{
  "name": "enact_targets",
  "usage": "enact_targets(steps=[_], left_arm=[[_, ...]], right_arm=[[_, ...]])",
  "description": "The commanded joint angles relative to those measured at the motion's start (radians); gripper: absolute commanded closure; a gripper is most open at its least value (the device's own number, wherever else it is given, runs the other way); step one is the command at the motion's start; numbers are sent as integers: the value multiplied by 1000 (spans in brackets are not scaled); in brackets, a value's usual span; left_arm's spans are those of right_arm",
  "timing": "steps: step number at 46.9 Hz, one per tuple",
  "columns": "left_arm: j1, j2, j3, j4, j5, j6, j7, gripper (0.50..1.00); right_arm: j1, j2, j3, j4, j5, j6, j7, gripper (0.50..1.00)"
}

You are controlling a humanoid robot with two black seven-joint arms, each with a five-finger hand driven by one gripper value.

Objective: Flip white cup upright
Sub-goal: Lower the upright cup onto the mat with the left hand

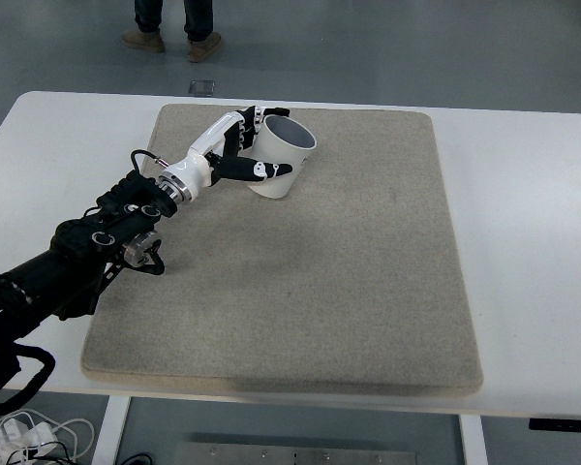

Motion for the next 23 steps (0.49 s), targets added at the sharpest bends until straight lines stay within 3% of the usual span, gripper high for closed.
enact_targets(steps=[1,3,8,14,23], left_arm=[[2,0,1,2,1,0,0,791],[3,0,1,2,1,0,0,750],[3,0,1,2,1,0,0,718],[5,0,4,2,1,0,0,622],[6,2,18,2,-1,0,0,559]], right_arm=[[0,0,0,0,0,-1,0,548],[0,0,0,0,0,-1,0,548],[0,0,0,0,0,-1,0,548],[0,0,0,0,0,-1,0,548],[0,0,0,0,0,-1,0,548]])
